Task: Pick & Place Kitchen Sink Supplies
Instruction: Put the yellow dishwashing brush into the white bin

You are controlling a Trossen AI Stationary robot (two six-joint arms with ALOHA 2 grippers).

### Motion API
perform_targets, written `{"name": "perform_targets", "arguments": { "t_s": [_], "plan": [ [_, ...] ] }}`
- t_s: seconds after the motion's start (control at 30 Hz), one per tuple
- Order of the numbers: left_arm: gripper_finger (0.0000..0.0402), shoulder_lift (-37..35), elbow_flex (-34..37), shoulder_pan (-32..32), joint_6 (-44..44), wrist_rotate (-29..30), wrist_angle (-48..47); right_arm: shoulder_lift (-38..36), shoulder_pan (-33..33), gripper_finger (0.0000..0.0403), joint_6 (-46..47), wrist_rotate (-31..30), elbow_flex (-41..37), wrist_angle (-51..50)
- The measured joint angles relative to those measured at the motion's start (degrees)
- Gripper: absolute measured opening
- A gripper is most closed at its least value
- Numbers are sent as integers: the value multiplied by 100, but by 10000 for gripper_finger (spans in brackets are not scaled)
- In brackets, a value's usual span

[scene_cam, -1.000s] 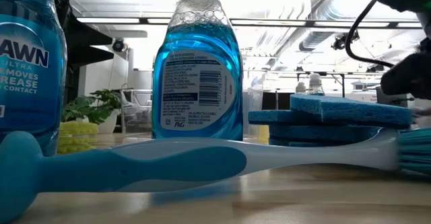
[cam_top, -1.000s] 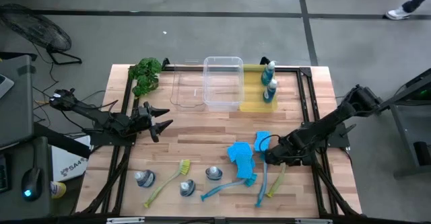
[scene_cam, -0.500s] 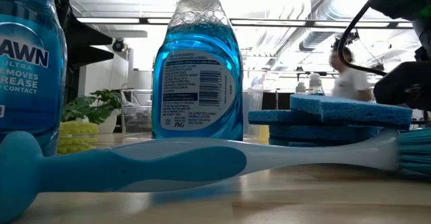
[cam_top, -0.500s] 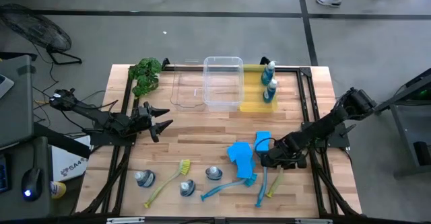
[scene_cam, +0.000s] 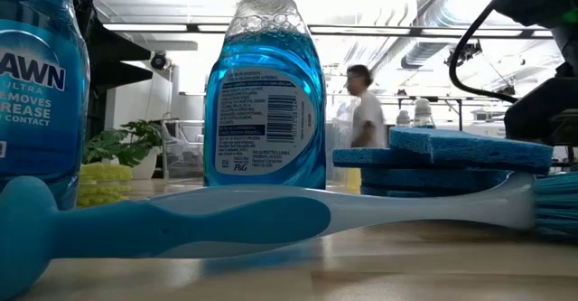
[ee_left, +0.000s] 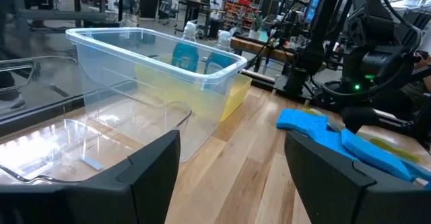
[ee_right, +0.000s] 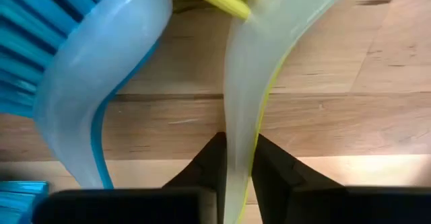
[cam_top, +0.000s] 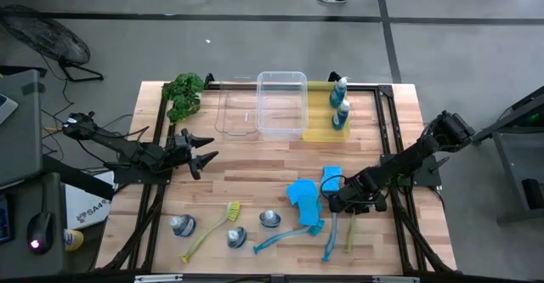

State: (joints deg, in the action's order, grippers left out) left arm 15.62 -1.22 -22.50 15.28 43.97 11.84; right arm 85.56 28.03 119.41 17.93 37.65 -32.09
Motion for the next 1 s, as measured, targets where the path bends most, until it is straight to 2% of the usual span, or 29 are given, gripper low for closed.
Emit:
{"name": "perform_targets", "arguments": {
  "t_s": [0.17, 0.33, 0.5, 0.7, 0.87, 1.0],
  "plan": [
    [264, 0, 0, 0, 1, -1, 0, -59, 0, 38, -165, 7, -2, -75],
    [264, 0, 0, -2, 1, -2, 0, -403, 0, 57, -331, -28, -4, -196],
    [264, 0, 0, -2, 0, 0, 0, -877, 0, 37, -577, -415, -4, -262],
    [264, -1, 1, -2, -1, -2, 0, -1448, -127, 38, -1051, -992, 17, -295],
    [264, -1, -1, 0, -1, 0, 1, -1856, -397, 56, -1694, -1345, 17, -191],
    [264, 0, -1, 0, -1, 0, 0, -2138, -595, 44, -2248, -1582, 20, 1]
  ]
}}
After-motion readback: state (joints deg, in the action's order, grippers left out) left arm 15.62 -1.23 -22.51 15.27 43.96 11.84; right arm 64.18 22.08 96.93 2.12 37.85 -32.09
